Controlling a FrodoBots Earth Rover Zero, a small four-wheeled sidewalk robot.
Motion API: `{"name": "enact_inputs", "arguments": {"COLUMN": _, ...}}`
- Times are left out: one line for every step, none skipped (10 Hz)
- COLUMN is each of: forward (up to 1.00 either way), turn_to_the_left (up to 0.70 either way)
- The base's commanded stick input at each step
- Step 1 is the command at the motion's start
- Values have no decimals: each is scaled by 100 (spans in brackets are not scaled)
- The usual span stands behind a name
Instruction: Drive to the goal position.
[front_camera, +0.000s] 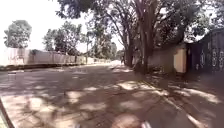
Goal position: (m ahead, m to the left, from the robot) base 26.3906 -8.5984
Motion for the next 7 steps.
{"name": "enact_inputs", "arguments": {"forward": 50, "turn_to_the_left": 0}}
{"name": "enact_inputs", "arguments": {"forward": 50, "turn_to_the_left": 0}}
{"name": "enact_inputs", "arguments": {"forward": 50, "turn_to_the_left": 0}}
{"name": "enact_inputs", "arguments": {"forward": 50, "turn_to_the_left": 0}}
{"name": "enact_inputs", "arguments": {"forward": 50, "turn_to_the_left": 0}}
{"name": "enact_inputs", "arguments": {"forward": 50, "turn_to_the_left": 0}}
{"name": "enact_inputs", "arguments": {"forward": 50, "turn_to_the_left": 0}}
